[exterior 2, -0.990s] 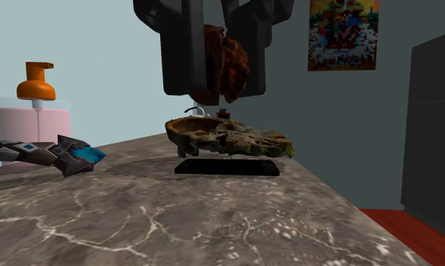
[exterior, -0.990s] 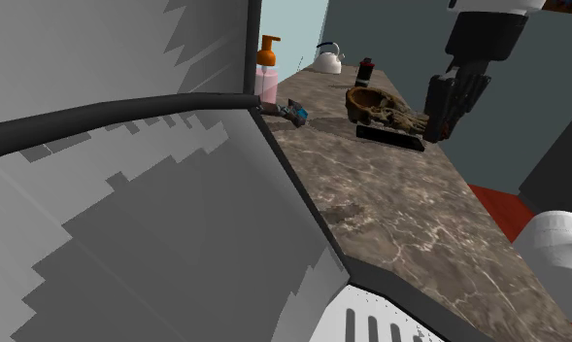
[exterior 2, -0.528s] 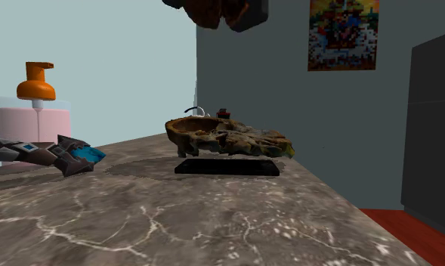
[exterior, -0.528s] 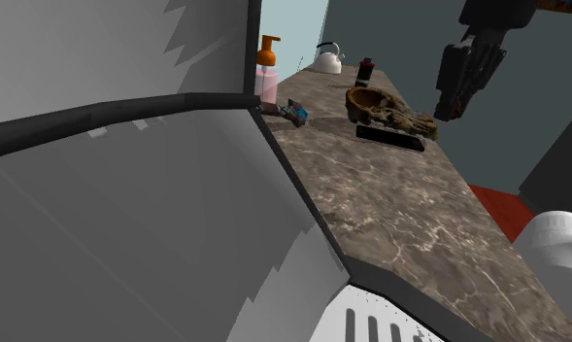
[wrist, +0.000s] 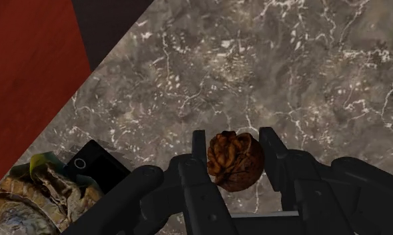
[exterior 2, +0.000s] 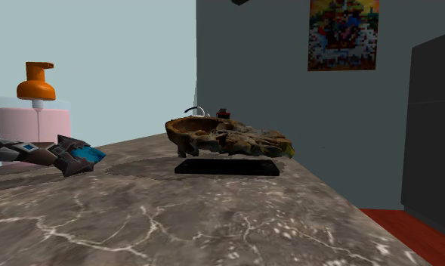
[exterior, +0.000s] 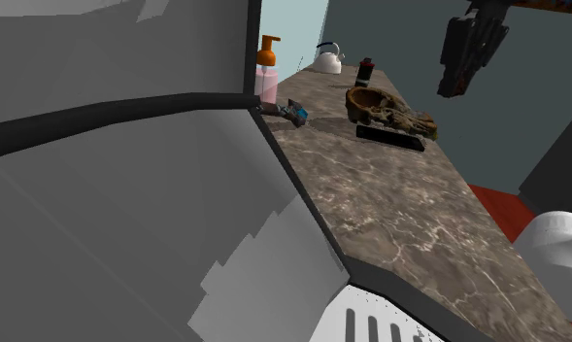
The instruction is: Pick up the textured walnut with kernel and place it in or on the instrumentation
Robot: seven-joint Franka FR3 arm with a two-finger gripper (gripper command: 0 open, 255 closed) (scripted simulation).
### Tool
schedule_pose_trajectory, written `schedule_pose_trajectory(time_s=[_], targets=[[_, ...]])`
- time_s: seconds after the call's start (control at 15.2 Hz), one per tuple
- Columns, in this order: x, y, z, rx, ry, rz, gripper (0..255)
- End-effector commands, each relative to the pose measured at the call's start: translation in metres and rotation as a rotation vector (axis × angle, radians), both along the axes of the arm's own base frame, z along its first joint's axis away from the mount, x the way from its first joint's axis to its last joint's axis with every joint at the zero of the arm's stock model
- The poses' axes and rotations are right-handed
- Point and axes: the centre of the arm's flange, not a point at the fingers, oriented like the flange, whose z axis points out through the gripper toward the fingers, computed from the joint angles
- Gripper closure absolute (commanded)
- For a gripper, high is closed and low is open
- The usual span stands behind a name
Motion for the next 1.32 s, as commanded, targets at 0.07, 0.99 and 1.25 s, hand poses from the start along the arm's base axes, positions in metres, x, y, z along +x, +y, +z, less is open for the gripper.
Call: schedule_pose_trajectory(time_s=[0.07, 0.99, 1.25], targets=[[0.023, -0.03, 0.002, -0.001, 0.0, 0.001, 255], [0.133, -0.179, 0.003, -0.001, 0.0, 0.001, 255], [0.164, -0.221, 0.004, -0.001, 0.0, 0.001, 255]])
